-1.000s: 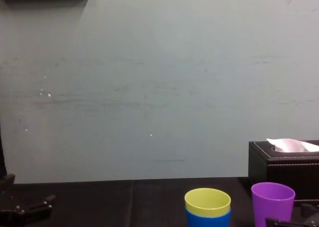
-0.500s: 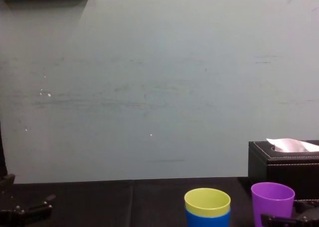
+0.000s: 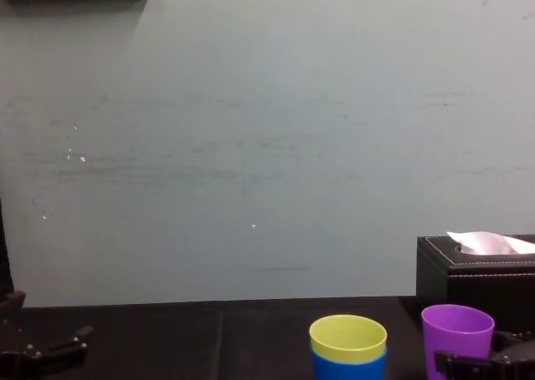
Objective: Stack the three plastic cups sequentially using one hand.
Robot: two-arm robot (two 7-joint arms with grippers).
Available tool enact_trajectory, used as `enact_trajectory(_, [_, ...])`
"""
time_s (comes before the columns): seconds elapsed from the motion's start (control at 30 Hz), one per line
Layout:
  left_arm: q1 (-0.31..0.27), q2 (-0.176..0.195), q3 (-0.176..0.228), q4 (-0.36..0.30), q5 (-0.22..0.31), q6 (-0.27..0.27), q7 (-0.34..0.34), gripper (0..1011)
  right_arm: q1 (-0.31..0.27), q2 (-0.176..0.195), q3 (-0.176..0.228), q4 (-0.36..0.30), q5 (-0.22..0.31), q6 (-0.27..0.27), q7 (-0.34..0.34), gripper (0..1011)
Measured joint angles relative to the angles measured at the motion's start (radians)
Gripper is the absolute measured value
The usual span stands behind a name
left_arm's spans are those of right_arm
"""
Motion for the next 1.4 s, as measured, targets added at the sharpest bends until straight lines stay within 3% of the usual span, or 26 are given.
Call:
enact_trajectory(1.07, [0.0, 0.0, 0.0, 0.0, 0.0, 0.0, 0.0, 1011, 0.045, -0.024, -0.018, 0.061, 0.009, -0.036, 0.029, 1003])
enact_trajectory(1.2, [0.0, 0.0, 0.0, 0.0, 0.0, 0.0, 0.0, 1011, 0.043, -0.023, -0.017, 0.06, 0.009, -0.034, 0.029, 967])
enact_trajectory(1.4, [0.0, 0.0, 0.0, 0.0, 0.0, 0.0, 0.0, 1011, 0.042, -0.023, -0.016, 0.059, 0.009, -0.032, 0.028, 815])
